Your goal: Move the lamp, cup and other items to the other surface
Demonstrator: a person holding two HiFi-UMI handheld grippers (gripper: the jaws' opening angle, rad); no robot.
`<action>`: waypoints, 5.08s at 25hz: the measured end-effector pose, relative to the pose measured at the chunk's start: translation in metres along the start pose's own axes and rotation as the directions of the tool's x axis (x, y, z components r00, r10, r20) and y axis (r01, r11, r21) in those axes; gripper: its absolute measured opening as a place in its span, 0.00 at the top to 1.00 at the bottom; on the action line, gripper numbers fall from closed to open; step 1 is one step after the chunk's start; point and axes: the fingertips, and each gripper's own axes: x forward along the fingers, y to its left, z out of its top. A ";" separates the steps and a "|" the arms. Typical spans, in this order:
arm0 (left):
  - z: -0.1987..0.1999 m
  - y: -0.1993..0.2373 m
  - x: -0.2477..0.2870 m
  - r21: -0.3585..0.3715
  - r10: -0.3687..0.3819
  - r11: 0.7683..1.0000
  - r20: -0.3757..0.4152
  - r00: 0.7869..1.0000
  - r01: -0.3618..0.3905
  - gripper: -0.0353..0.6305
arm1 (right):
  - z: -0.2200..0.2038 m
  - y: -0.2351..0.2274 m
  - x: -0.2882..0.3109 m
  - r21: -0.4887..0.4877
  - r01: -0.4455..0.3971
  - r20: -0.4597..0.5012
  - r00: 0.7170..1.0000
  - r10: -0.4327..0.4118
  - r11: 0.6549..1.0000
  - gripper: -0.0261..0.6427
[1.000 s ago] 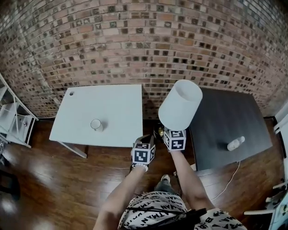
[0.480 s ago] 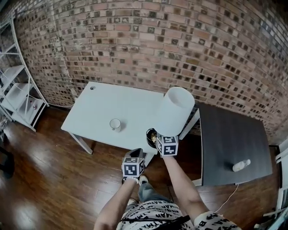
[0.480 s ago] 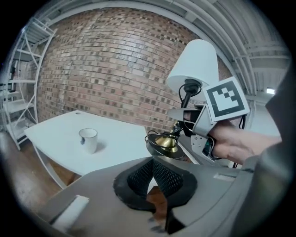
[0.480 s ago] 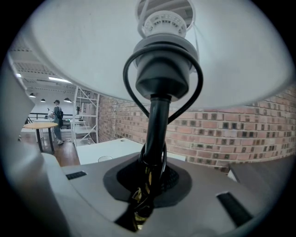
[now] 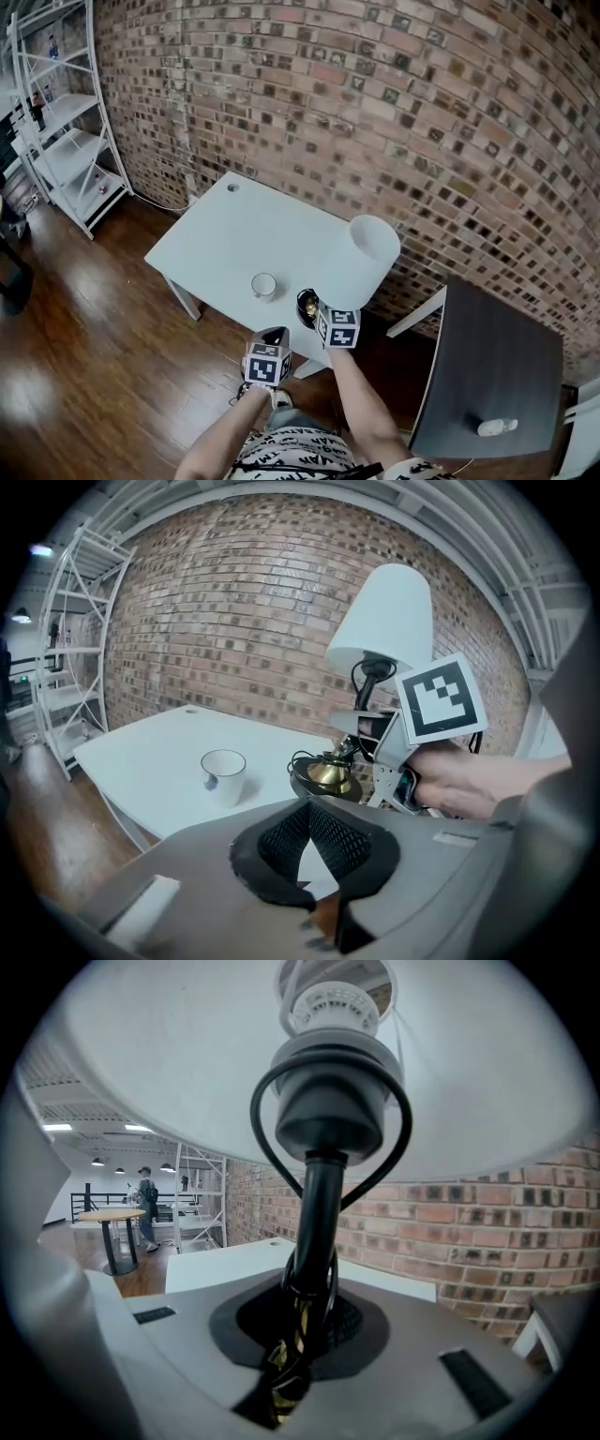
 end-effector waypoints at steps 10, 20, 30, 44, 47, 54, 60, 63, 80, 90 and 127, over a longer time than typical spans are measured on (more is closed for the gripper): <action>0.007 0.046 0.047 -0.034 0.083 0.996 -0.027 0.996 -0.084 0.94 | -0.021 0.008 0.085 -0.008 -0.097 -0.012 0.995 0.097 0.995 0.89; 0.011 0.053 0.064 -0.042 0.087 0.995 -0.039 0.995 -0.089 0.94 | -0.039 0.022 0.111 -0.025 -0.142 -0.027 0.990 0.141 0.990 0.89; 0.004 0.056 0.057 -0.041 0.087 0.995 -0.063 0.994 -0.090 0.94 | -0.054 0.032 0.108 -0.051 -0.159 -0.035 0.987 0.157 0.986 0.89; -0.005 0.050 0.056 -0.031 0.072 0.997 -0.080 0.994 -0.075 0.94 | -0.050 0.039 0.099 -0.084 -0.140 0.011 0.990 0.141 0.987 0.84; -0.008 0.049 0.055 -0.025 0.070 0.997 -0.087 0.994 -0.072 0.94 | -0.055 0.035 0.103 -0.067 -0.129 0.012 0.991 0.130 0.989 0.63; -0.006 0.044 0.054 -0.031 0.046 0.998 -0.071 0.996 -0.048 0.94 | -0.079 0.028 0.074 0.033 -0.142 -0.077 0.987 0.144 0.989 0.36; -0.004 0.036 0.037 -0.035 -0.011 0.999 -0.052 0.999 0.009 0.94 | -0.095 0.014 0.004 0.209 -0.055 -0.218 0.971 0.102 0.976 0.31; -0.004 0.032 0.023 -0.010 -0.027 1.000 -0.043 0.999 0.026 0.94 | -0.090 0.009 -0.037 0.246 0.018 -0.263 0.964 0.049 0.969 0.31; -0.030 0.000 -0.076 0.018 -0.117 0.993 0.031 0.993 0.117 0.94 | -0.083 0.058 -0.188 0.273 0.142 -0.251 0.965 -0.072 0.951 0.32; -0.029 -0.061 -0.078 0.053 -0.238 0.970 0.026 0.971 0.236 0.94 | -0.102 0.019 -0.245 0.285 0.279 -0.273 0.941 -0.202 0.917 0.31; -0.191 -0.717 0.031 0.328 -0.726 0.442 -0.415 0.548 0.835 0.94 | -0.288 -0.449 -0.718 0.361 0.879 -0.443 0.455 -0.773 0.311 0.32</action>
